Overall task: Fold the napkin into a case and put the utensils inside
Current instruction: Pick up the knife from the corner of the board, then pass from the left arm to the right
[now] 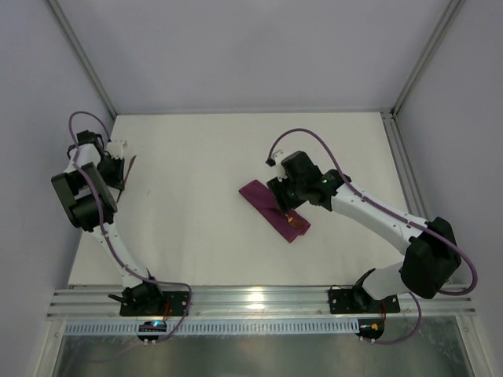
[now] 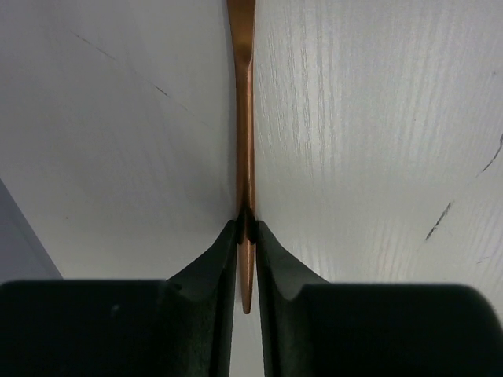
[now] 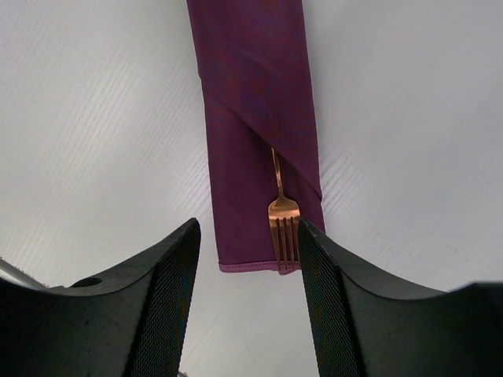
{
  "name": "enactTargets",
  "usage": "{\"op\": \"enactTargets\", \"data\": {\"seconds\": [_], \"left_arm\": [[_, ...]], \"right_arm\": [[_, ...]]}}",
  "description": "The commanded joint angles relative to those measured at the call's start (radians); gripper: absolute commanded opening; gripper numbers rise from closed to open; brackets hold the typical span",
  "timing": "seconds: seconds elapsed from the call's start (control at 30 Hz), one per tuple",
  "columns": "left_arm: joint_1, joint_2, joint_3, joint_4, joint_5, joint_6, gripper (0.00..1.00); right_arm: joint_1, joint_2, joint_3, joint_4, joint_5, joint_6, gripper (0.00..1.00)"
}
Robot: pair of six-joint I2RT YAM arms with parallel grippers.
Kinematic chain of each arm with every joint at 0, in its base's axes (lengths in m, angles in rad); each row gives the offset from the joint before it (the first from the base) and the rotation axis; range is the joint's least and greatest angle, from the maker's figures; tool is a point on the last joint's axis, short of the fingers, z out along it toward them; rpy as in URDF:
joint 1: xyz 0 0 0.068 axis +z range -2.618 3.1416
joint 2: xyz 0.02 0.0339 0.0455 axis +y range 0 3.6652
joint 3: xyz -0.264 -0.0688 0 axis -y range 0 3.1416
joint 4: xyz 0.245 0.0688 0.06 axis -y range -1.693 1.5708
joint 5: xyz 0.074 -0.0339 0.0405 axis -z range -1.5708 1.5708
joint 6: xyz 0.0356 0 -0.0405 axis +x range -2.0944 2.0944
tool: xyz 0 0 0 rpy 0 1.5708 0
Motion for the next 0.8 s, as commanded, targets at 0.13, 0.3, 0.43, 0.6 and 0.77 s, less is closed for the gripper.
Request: {"op": "enactTargets", "data": {"seconds": [0.13, 0.3, 0.43, 0.6, 0.77], "left_arm": [[0.003, -0.002, -0.123, -0.052, 0.094, 0.100, 0.00], [-0.032, -0.266, -0.318, -0.022, 0.225, 0.200, 0.00], [-0.108, -0.369, -0.347, -0.134, 0.291, 0.226, 0.00], [-0.254, -0.496, -0.410, -0.254, 0.401, 0.249, 0.00], [-0.463, -0.657, -0.461, -0.341, 0.470, 0.209, 0.00]], "right_arm": [[0.007, -0.073, 0.002, 0.020, 0.001, -0.005, 0.57], [0.010, -0.131, -0.013, 0.075, -0.105, -0.037, 0.57], [0.033, -0.217, -0.041, 0.197, -0.134, -0.105, 0.57], [0.138, -0.294, -0.108, 0.380, -0.168, -0.270, 0.57], [0.367, -0.245, -0.228, 0.740, -0.131, -0.462, 0.57]]}}
